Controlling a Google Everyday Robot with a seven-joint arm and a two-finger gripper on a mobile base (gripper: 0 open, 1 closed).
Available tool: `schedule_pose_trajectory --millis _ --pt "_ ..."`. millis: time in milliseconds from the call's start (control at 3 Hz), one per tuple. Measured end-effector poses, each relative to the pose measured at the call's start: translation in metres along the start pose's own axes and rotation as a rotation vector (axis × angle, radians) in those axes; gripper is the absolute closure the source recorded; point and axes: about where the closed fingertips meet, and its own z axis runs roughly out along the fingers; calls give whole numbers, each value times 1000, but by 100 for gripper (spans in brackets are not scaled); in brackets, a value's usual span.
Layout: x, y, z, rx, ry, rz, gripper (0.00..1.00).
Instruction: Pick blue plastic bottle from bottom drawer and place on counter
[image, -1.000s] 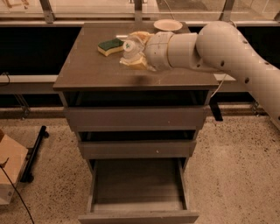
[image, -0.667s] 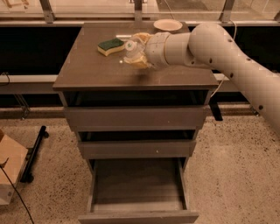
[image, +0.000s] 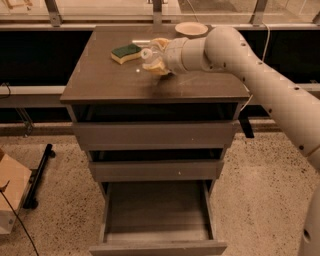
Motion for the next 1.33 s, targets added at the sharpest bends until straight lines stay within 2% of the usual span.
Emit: schedule_pose_trajectory --millis 667,1000,1333 --pt "3 -1 5 -5 2 5 15" --pt "3 1 7 -9 0 5 0" --pt "3 1 8 -9 0 5 0"
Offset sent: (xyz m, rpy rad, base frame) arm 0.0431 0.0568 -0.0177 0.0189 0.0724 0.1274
